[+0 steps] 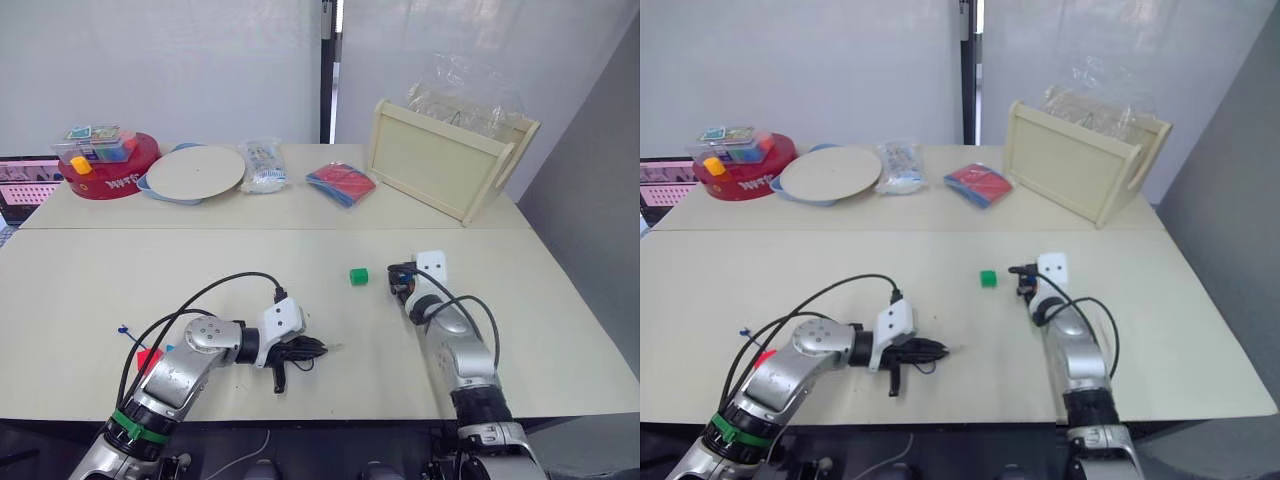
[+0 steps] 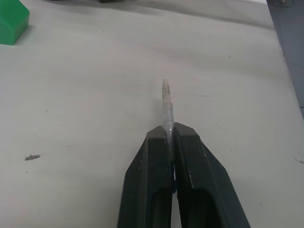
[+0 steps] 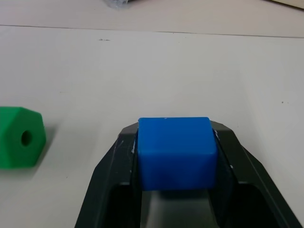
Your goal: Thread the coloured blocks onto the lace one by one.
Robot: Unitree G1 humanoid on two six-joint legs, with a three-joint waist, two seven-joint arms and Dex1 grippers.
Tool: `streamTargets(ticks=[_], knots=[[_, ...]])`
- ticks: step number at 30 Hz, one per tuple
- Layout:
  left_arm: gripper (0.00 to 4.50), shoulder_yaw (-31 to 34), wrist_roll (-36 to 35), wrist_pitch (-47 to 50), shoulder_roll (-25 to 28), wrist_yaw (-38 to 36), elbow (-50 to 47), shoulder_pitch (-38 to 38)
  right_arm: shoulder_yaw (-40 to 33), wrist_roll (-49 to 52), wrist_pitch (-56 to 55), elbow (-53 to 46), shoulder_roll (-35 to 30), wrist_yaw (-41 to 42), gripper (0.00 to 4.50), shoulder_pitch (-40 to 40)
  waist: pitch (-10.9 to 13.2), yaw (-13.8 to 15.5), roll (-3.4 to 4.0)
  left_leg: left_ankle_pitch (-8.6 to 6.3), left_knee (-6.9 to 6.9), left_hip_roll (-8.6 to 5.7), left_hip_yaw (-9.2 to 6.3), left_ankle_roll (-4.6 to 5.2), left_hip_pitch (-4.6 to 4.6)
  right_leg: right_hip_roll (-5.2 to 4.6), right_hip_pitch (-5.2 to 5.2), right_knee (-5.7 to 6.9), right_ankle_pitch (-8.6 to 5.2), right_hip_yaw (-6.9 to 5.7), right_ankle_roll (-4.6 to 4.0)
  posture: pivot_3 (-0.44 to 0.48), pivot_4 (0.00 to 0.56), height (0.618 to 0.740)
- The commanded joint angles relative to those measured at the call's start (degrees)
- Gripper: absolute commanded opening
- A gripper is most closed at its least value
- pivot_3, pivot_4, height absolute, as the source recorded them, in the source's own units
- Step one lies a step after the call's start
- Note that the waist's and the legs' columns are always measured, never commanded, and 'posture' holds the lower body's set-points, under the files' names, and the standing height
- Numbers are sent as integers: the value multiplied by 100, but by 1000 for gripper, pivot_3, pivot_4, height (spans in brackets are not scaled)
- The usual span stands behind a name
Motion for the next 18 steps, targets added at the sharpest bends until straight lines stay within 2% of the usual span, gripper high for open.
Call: streamTargets(ticks=[1,4,6,10,13,18], knots=[[0,106,-51,-97,20,-14,-51,-103,-9,154,417,-1466,111,-173,1218,605,0,16,1,0,-2,0,-1,0,-3,0,-2,0,0,0,0,0,150,740],[0,108,-53,-110,5,-18,-16,-128,264,206,753,-2853,175,-104,1218,1389,-1,18,4,0,-5,-1,-1,0,-11,-1,-7,-3,0,0,0,0,150,740],[0,106,-53,-116,-5,-17,3,-143,415,261,935,-3431,183,-58,1218,1736,0,-3,4,0,-4,0,-2,0,-11,0,-9,-1,0,-1,0,0,150,740],[0,95,-53,-121,-42,-36,78,-226,1222,355,1440,-4689,16,155,1218,2927,-1,0,5,0,-8,1,-2,0,-4,3,-9,2,0,-1,0,0,150,740],[0,59,-66,-101,-77,-56,84,-264,1883,348,1701,-4650,-64,287,1218,3597,-2,3,3,0,-11,0,-3,0,-6,2,-7,-7,-1,-2,1,0,150,740],[0,12,-54,-125,-51,-124,61,-243,2022,103,1704,-3965,-58,151,1218,3626,-18,-28,-22,0,-11,4,-1,0,38,6,28,-5,0,1,-1,0,150,740]])
